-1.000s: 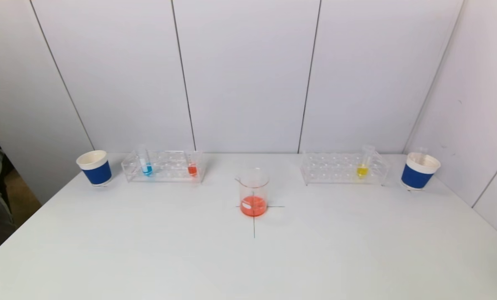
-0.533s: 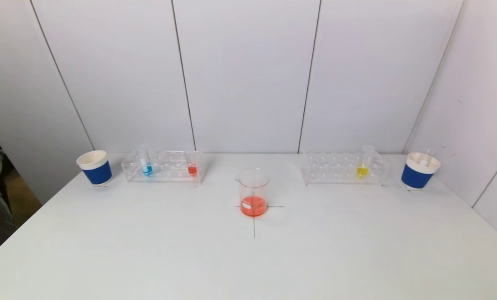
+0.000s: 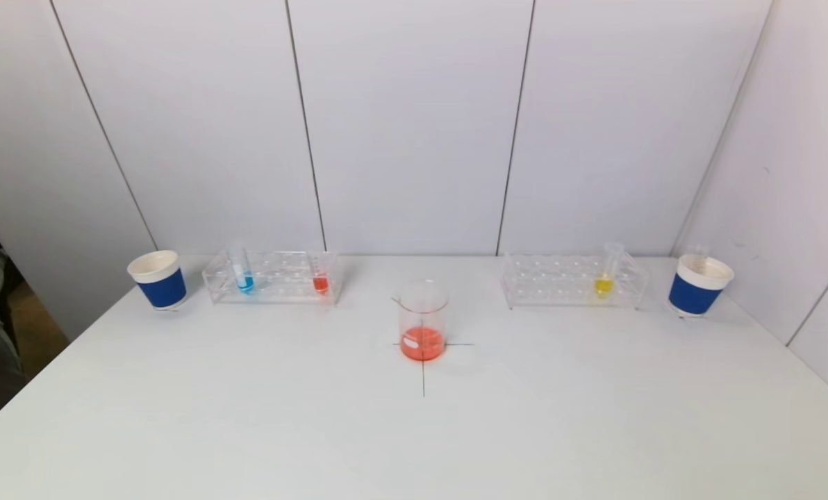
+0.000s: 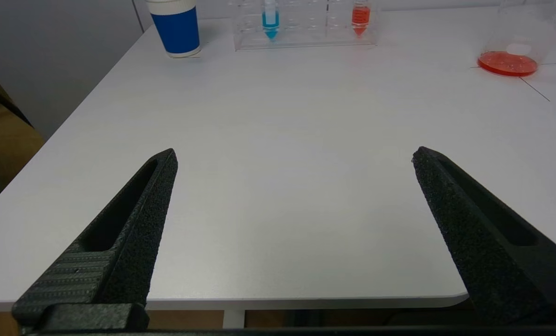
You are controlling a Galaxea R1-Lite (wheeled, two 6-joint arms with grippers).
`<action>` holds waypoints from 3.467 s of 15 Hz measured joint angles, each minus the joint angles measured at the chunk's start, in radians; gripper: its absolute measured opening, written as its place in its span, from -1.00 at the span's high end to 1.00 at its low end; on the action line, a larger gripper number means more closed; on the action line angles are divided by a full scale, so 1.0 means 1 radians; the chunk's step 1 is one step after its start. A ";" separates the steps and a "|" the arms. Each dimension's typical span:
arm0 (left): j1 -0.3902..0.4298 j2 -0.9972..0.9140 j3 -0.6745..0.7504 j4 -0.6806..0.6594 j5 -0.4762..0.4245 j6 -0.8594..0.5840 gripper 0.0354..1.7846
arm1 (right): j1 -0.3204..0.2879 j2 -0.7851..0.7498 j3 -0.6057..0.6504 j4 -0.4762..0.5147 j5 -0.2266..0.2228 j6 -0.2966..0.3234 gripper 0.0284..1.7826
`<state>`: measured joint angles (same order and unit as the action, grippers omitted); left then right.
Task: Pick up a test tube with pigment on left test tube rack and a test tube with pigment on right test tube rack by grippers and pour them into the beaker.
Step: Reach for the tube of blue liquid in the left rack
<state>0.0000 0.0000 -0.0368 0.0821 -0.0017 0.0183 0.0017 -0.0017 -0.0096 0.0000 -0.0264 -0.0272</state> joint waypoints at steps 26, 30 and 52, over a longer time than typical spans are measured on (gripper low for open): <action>0.000 0.000 0.001 0.000 -0.006 0.015 -0.98 | 0.000 0.000 0.010 -0.004 -0.002 0.043 -0.99; 0.000 0.000 0.000 0.002 0.001 0.031 -0.98 | 0.000 0.000 0.010 -0.004 -0.002 0.043 -0.99; 0.001 1.020 -0.817 -0.382 -0.168 0.076 -0.98 | 0.000 0.000 0.010 -0.004 -0.002 0.043 -0.99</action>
<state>0.0009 1.0202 -0.8543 -0.2996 -0.1698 0.0943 0.0013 -0.0017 0.0000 -0.0038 -0.0287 0.0153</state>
